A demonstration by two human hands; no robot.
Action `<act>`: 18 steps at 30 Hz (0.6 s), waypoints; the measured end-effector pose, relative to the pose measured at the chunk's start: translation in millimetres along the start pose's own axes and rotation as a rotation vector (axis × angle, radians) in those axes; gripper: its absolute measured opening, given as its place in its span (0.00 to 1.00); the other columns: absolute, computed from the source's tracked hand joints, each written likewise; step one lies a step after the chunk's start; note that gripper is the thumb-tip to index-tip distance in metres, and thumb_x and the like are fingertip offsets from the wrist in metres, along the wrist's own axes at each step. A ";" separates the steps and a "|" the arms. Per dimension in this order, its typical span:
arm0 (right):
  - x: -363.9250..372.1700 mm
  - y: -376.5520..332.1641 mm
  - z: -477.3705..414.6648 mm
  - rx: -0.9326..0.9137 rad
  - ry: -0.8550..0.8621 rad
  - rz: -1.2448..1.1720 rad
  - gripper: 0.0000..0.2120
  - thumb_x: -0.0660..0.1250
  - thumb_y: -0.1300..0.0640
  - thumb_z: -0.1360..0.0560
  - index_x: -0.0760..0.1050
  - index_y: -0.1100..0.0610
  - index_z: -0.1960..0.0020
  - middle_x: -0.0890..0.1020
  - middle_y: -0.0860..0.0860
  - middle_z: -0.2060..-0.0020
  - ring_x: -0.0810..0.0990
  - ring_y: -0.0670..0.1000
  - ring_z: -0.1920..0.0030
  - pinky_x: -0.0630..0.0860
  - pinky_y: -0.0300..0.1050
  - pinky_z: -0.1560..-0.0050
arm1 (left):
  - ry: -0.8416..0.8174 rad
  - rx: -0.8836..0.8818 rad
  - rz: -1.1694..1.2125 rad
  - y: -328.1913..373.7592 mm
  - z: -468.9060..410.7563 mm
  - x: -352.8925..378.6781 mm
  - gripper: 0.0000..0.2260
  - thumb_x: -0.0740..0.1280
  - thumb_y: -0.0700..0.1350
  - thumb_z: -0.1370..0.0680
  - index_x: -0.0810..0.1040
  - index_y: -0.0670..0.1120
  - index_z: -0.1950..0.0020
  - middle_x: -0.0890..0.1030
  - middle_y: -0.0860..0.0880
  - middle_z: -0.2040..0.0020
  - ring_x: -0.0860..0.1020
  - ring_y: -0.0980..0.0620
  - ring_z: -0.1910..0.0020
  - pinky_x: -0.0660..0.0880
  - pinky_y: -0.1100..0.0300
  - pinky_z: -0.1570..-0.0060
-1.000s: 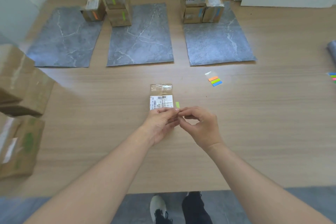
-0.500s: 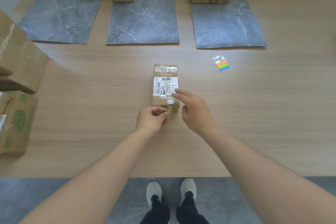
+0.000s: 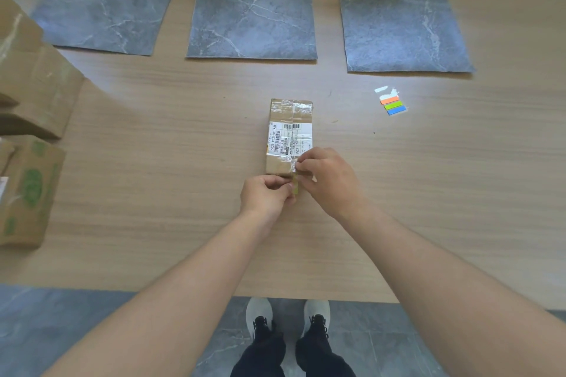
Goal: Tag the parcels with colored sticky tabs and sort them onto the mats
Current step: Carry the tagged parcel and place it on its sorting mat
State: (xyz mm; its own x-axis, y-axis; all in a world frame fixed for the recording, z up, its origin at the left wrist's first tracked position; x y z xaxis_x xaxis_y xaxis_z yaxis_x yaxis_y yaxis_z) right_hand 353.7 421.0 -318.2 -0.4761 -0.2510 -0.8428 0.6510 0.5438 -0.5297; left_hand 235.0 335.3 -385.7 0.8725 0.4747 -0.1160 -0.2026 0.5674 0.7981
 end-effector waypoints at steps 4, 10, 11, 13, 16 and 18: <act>0.1 -2.2 -2.3 -0.009 0.044 0.016 0.03 0.78 0.62 0.31 0.85 0.59 0.59 0.83 0.50 0.54 0.79 0.58 0.50 0.78 0.50 0.61 | -0.013 -0.020 -0.005 1.0 -0.1 0.9 0.02 0.75 0.35 0.27 0.85 0.38 0.59 0.85 0.44 0.62 0.83 0.49 0.66 0.83 0.45 0.50; 2.8 -5.2 -1.8 0.021 0.158 0.063 0.13 0.80 0.67 0.39 0.76 0.58 0.64 0.80 0.49 0.58 0.77 0.57 0.54 0.76 0.49 0.71 | 0.041 -0.062 -0.108 -1.9 -6.2 -26.7 0.03 0.72 0.39 0.33 0.84 0.46 0.67 0.85 0.48 0.67 0.86 0.43 0.61 0.83 0.46 0.49; 4.2 -4.9 -1.9 0.018 0.173 0.073 0.15 0.79 0.68 0.41 0.75 0.57 0.63 0.79 0.49 0.58 0.76 0.57 0.54 0.75 0.49 0.71 | 0.070 -0.069 -0.111 0.4 -6.4 -35.2 0.03 0.71 0.40 0.33 0.83 0.45 0.66 0.84 0.48 0.68 0.86 0.45 0.62 0.83 0.46 0.50; 7.8 -6.2 -1.3 0.001 0.207 0.102 0.18 0.77 0.71 0.44 0.72 0.57 0.62 0.78 0.50 0.58 0.75 0.58 0.55 0.74 0.49 0.70 | 0.130 -0.071 -0.092 6.5 -7.7 -51.0 0.03 0.69 0.41 0.33 0.82 0.44 0.65 0.85 0.46 0.67 0.86 0.48 0.65 0.83 0.46 0.52; 12.0 -8.4 -1.4 0.004 0.256 0.138 0.21 0.75 0.73 0.47 0.71 0.57 0.61 0.77 0.52 0.57 0.74 0.59 0.56 0.75 0.50 0.66 | 0.178 -0.057 -0.007 19.9 -11.4 -63.9 0.08 0.66 0.44 0.31 0.83 0.41 0.62 0.86 0.44 0.61 0.86 0.48 0.59 0.83 0.47 0.49; 13.6 -5.3 -1.0 0.038 0.247 0.110 0.21 0.79 0.70 0.45 0.71 0.57 0.61 0.76 0.52 0.57 0.74 0.58 0.54 0.75 0.50 0.62 | 0.166 -0.037 0.056 29.6 -13.6 -62.1 0.11 0.65 0.49 0.32 0.84 0.45 0.60 0.87 0.44 0.55 0.85 0.47 0.51 0.80 0.48 0.43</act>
State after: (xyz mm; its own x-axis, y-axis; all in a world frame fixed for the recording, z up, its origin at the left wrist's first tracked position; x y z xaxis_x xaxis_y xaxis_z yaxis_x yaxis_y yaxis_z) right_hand 343.2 415.4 -326.8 -0.5283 0.0136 -0.8490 0.7262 0.5254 -0.4434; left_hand 168.8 331.7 -363.0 0.7747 0.6088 -0.1707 -0.2676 0.5603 0.7839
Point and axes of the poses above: each hand's wrist, its own z-axis away from the middle knuckle, its own x-axis out of the palm, y = z × x, the point moved 9 cm from there along -z, towards the middle knuckle
